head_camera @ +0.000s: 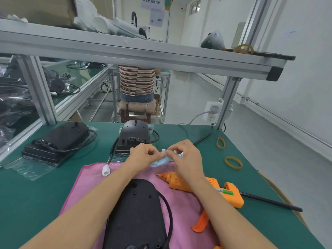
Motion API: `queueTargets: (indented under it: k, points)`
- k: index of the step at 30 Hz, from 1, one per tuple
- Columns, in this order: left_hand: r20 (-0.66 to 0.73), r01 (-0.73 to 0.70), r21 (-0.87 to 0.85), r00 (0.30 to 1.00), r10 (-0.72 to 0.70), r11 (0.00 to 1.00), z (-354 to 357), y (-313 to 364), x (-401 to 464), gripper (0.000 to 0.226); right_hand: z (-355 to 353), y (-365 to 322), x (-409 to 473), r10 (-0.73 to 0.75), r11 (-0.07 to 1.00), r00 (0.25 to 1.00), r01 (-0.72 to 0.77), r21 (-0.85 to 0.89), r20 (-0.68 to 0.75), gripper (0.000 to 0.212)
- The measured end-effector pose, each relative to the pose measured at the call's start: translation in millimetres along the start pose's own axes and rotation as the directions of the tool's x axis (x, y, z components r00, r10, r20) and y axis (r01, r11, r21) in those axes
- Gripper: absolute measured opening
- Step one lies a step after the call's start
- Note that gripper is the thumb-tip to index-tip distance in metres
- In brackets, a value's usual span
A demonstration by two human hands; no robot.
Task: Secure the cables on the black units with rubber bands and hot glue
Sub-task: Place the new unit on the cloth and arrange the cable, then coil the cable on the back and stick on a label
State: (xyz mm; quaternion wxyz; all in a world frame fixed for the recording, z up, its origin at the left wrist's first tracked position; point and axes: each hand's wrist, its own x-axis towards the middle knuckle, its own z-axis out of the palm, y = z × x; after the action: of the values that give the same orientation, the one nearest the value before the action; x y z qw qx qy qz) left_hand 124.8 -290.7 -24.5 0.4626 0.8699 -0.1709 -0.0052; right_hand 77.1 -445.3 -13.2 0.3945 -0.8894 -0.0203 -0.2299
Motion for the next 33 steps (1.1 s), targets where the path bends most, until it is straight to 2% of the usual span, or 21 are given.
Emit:
queueTargets:
  k: [2, 4, 6, 8, 9, 11, 14, 16, 19, 22, 27, 30, 33]
  points:
    - [0.045, 0.007, -0.038, 0.999, -0.005, 0.999, -2, -1, 0, 0.032, -1, 1, -1, 0.111, 0.991, 0.993, -0.108, 0.082, -0.031, 0.012]
    - [0.081, 0.043, -0.021, 0.996, -0.041, 0.999, -5, -3, -1, 0.029, -8, 0, -2, 0.268, 0.928, 0.963, -0.246, 0.281, -0.042, 0.021]
    - [0.111, 0.078, 0.079, 0.99, -0.087, 0.994, -9, -6, -3, 0.022, -18, -6, -5, 0.363, 0.837, 0.931, -0.349, 0.421, 0.05, 0.021]
    - [0.172, 0.075, 0.143, 0.98, -0.099, 0.987, -13, -8, -8, 0.006, -25, -17, -12, 0.348, 0.807, 0.904, -0.423, 0.412, 0.247, 0.021]
    - [0.208, 0.072, 0.103, 0.974, -0.092, 0.992, -15, -9, -11, 0.002, -27, -23, -17, 0.317, 0.802, 0.879, -0.449, 0.393, 0.357, 0.023]
    - [0.233, 0.081, -0.022, 0.97, -0.073, 0.997, -22, -6, -15, 0.014, -27, -37, -28, 0.236, 0.816, 0.805, -0.468, 0.339, 0.544, 0.024]
    - [0.093, 0.115, -0.096, 0.99, -0.106, 0.989, -38, 0, -27, 0.028, -24, -56, -43, 0.106, 0.878, 0.719, -0.392, 0.275, 0.687, 0.022]
    - [-0.04, 0.128, -0.09, 0.99, -0.132, 0.988, -47, 1, -39, 0.029, -19, -63, -49, 0.093, 0.899, 0.67, -0.374, 0.226, 0.736, 0.021]
    - [-0.184, 0.13, -0.054, 0.973, -0.138, 0.99, -58, 1, -67, 0.025, -11, -68, -53, 0.132, 0.936, 0.648, -0.331, 0.122, 0.75, 0.022]
    - [-0.238, 0.136, -0.017, 0.962, -0.136, 0.991, -63, 0, -95, 0.025, -7, -70, -54, 0.171, 0.935, 0.648, -0.343, 0.084, 0.742, 0.021]
    - [-0.24, 0.139, -0.011, 0.961, -0.138, 0.99, -61, -1, -126, 0.028, -2, -73, -57, 0.21, 0.944, 0.659, -0.33, 0.026, 0.722, 0.018]
    - [-0.215, 0.144, -0.057, 0.965, -0.153, 0.988, -55, -3, -135, 0.029, 3, -74, -60, 0.219, 0.964, 0.704, -0.261, -0.04, 0.675, 0.01]
    - [-0.178, 0.178, -0.111, 0.964, -0.196, 0.978, -48, -3, -140, 0.03, 6, -75, -63, 0.208, 0.978, 0.762, -0.156, -0.138, 0.613, 0.012]
